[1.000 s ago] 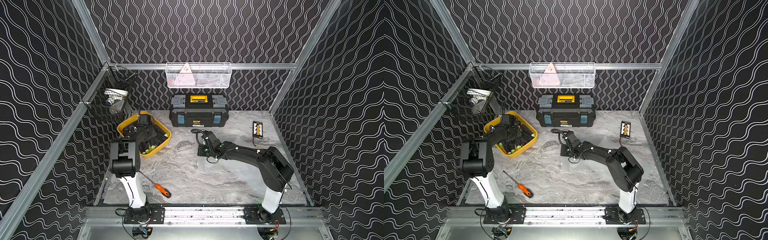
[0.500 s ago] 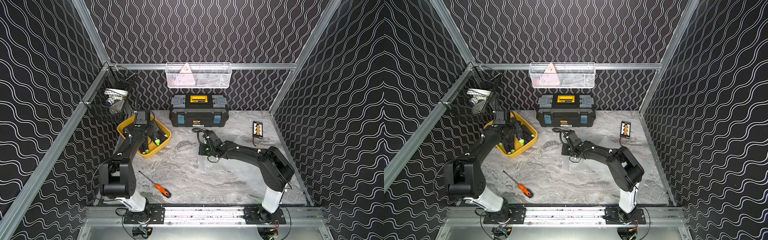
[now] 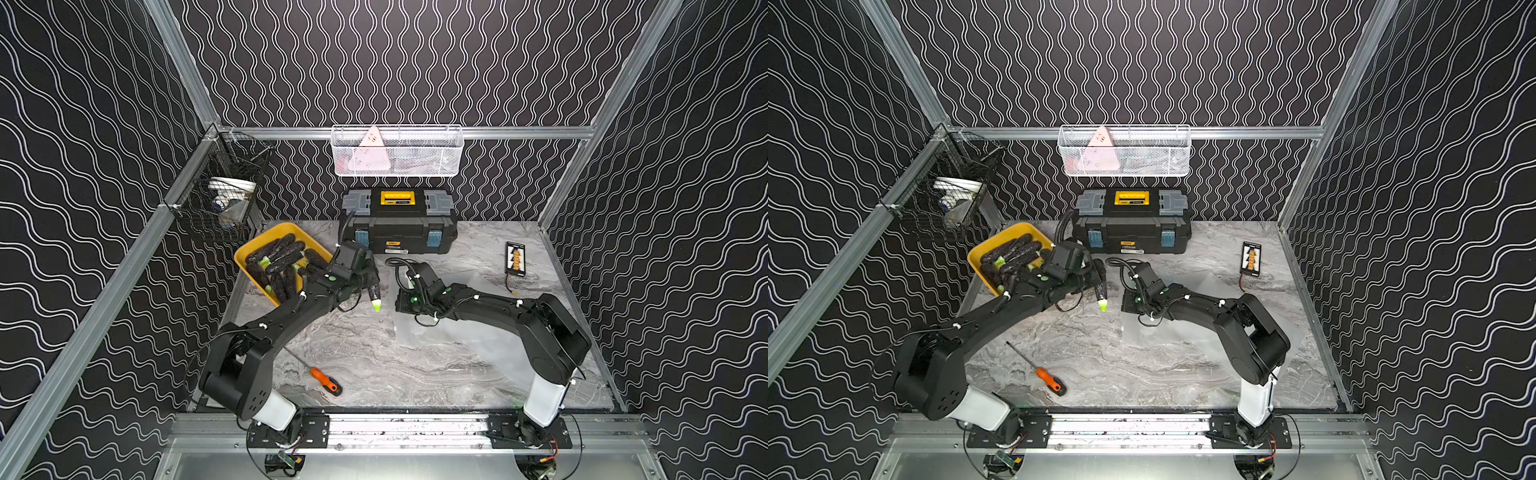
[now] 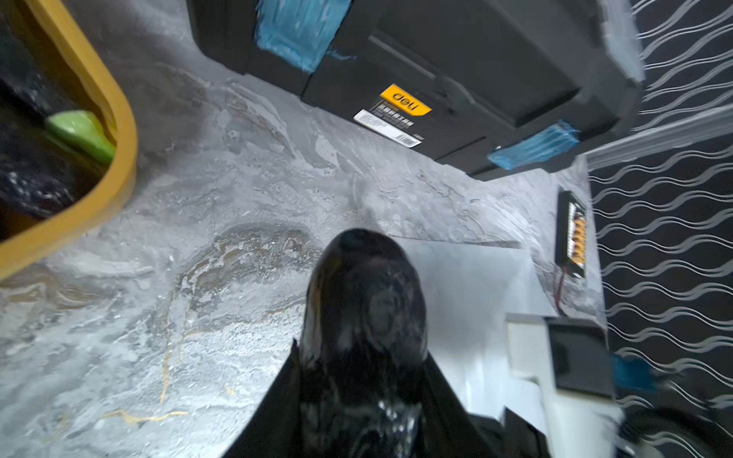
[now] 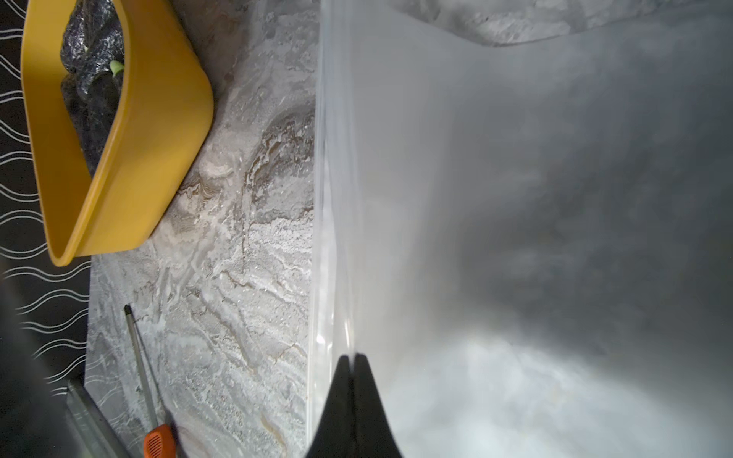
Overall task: Place the eggplant in a zip-top bag and seal the zipper
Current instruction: Place the eggplant in the zipper food storage bag.
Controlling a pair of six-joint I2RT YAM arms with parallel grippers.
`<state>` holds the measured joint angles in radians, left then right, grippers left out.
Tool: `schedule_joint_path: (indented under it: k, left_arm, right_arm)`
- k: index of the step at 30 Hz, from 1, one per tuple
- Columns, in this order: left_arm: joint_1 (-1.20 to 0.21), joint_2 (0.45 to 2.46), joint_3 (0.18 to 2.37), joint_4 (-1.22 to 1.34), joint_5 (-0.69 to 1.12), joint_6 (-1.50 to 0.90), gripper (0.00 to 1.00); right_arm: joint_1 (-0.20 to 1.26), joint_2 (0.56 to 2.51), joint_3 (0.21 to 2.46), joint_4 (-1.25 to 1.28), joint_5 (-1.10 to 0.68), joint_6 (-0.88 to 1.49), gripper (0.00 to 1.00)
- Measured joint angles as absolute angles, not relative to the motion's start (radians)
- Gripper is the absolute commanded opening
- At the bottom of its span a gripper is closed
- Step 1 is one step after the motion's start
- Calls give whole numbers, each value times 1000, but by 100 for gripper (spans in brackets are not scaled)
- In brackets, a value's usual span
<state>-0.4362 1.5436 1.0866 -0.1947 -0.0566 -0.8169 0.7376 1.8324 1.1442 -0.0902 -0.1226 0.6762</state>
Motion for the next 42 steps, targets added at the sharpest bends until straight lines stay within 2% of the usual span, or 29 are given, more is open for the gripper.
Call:
schedule_joint_path:
  k: [14, 24, 31, 42]
  left_arm:
    - [-493, 1603, 991, -10, -182, -893, 37]
    - [-495, 1557, 1021, -8, -230, -893, 37]
    - [-495, 1584, 1037, 4, -231, -886, 37]
    - [-495, 1598, 920, 157, -208, -873, 37]
  right_arm:
    - [738, 1787, 1111, -62, -208, 767, 0]
    - [739, 1798, 1119, -79, -223, 779, 0]
    - [739, 1798, 1119, -84, -239, 794, 0]
    - [719, 1759, 1101, -28, -318, 884, 0]
